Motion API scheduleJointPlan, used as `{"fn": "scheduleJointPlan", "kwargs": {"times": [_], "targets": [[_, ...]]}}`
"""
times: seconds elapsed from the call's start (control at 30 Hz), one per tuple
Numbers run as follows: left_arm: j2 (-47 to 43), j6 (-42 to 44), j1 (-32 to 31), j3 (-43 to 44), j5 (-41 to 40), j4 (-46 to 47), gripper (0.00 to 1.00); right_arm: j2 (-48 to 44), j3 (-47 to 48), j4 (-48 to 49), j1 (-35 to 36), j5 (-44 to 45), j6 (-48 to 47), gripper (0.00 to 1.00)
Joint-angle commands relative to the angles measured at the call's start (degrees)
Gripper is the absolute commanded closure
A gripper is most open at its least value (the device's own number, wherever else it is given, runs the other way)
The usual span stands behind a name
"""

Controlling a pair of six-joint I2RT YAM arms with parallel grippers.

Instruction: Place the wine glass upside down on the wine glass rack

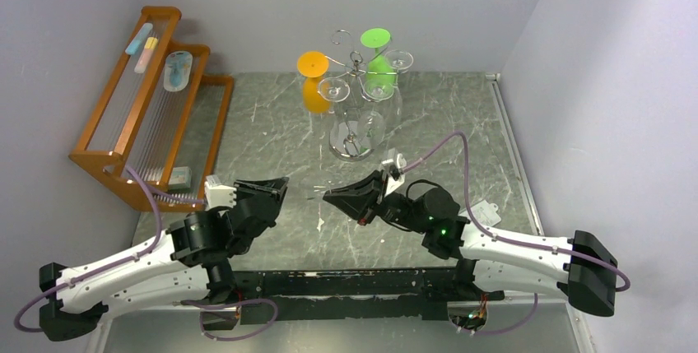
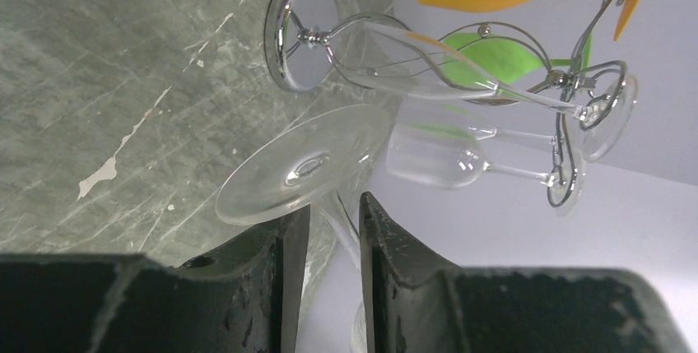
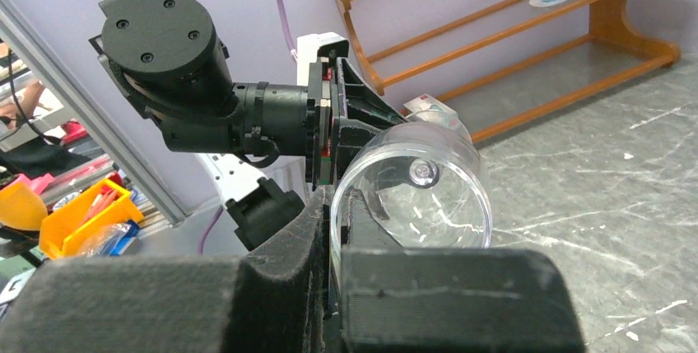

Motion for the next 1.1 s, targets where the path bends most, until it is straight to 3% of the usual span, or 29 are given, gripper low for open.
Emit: {"fn": "scheduleJointPlan", "kwargs": {"times": [0.0,0.2,0.3,0.4,0.57,0.83,1.0,1.07], "targets": [[-0.9,-1.3,0.0,0.3,-5.7,2.2,0.68,-1.2,-1.2,6.6,1.2,-4.2,-0.6,1.00],[0.4,-1.9,0.0,1.8,-6.1,2.2,0.53,-1.3,-2.1,7.2,1.6,-4.5,-1.4,1.00],[1.6,-2.7,0.0,2.5,-6.0,1.1,0.55,-1.0,-2.2,8.4,1.7,-4.7,-1.4,1.00],[3.4,-3.8,0.0,3.9,-6.4,-1.4,0.67,-0.6,-2.2,10.5,1.8,-5.8,-0.8,1.00],[7.1,-5.9,0.0,7.3,-7.0,-6.1,0.66,0.9,-1.4,10.4,1.9,-7.9,-1.3,1.00],[6.8,-7.3,0.0,5.3,-7.6,-1.5,0.78,1.4,-2.8,10.6,2.0,-7.2,-1.7,1.00],[4.2,-5.0,0.0,2.5,-8.1,6.1,0.63,2.8,-3.5,11.8,1.9,-6.9,-2.2,1.00],[3.5,-4.8,0.0,1.9,-9.0,6.9,0.66,3.4,-3.8,12.9,2.0,-7.1,-1.9,1.00]]}}
